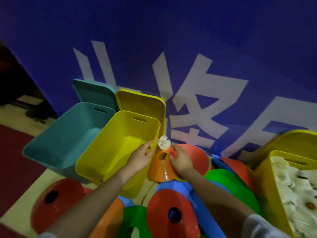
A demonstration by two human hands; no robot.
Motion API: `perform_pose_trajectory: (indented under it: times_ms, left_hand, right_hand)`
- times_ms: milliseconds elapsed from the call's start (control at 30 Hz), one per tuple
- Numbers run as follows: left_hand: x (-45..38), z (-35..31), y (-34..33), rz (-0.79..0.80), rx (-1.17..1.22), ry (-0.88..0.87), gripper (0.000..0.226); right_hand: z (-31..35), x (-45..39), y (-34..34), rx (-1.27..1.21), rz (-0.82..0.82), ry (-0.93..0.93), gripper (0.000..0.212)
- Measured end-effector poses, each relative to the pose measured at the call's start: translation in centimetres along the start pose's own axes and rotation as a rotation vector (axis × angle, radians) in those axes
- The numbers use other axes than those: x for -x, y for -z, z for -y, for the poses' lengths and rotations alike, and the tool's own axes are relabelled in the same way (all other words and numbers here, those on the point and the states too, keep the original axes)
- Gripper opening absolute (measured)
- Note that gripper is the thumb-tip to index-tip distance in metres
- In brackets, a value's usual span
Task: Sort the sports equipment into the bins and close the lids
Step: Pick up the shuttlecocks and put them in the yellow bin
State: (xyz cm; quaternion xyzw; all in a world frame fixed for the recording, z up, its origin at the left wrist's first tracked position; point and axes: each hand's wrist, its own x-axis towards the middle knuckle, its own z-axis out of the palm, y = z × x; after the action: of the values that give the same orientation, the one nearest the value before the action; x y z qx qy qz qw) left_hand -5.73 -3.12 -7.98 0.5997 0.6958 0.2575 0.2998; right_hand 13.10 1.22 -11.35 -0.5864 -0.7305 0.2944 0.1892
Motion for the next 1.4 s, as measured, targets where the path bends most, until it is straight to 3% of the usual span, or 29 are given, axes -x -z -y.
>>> perform_pose_trajectory:
  times_ms: [167,333,433,533,667,867,967,1100,1233,1400]
  left_hand:
    - [-0.4,0.7,-0.8,-0.031,0.096,-0.038,0.043]
    - [-0.2,1.3,-1.1,-0.063,0.238,-0.01,0.039]
    - [-0.1,1.2,-1.4,-0.083,0.203,-0.047,0.041]
    - [0.0,0.9,-1.5,-0.072,0.179,-0.074,0.05]
    - [0.0,1.0,-1.2,-0.093,0.161,-0.055,0.041]
    - [0.4,-0.1,-0.8,-0.133,0.001,-0.09,0.042]
    - [1.0,-2.1,-0.9,-0.214,-0.186,-0.217,0.043]
    - [2.9,-7.3,-1.8,-0.25,-0.163,-0.413,0.041]
    - [5.6,-11.9,-5.0,-0.178,-0.08,-0.49,0.042]
    - [9.1,-16.7,-11.3,0.022,0.049,-0.516,0.045]
  right_hand:
    - [1.3,-6.1,-2.5,0.134,0.032,-0.083,0.072]
    - [-0.1,-9.3,-4.9,0.133,0.08,-0.164,0.082]
    - [-0.8,-9.7,-6.3,0.127,0.063,-0.163,0.079]
    - [-0.7,-10.0,-7.0,0.003,-0.029,-0.18,0.063]
    - [-0.5,-9.8,-6.2,-0.097,-0.097,-0.164,0.059]
    - [0.1,-6.8,-1.9,-0.255,-0.242,-0.102,0.06]
    - [-0.2,-3.6,1.3,-0.316,-0.335,-0.104,0.063]
    - [-1.6,2.2,6.1,-0.394,-0.487,-0.108,0.059]
    - [-4.7,9.1,12.0,-0.412,-0.571,-0.112,0.05]
    - [-11.8,18.0,20.7,-0.357,-0.709,-0.236,0.047]
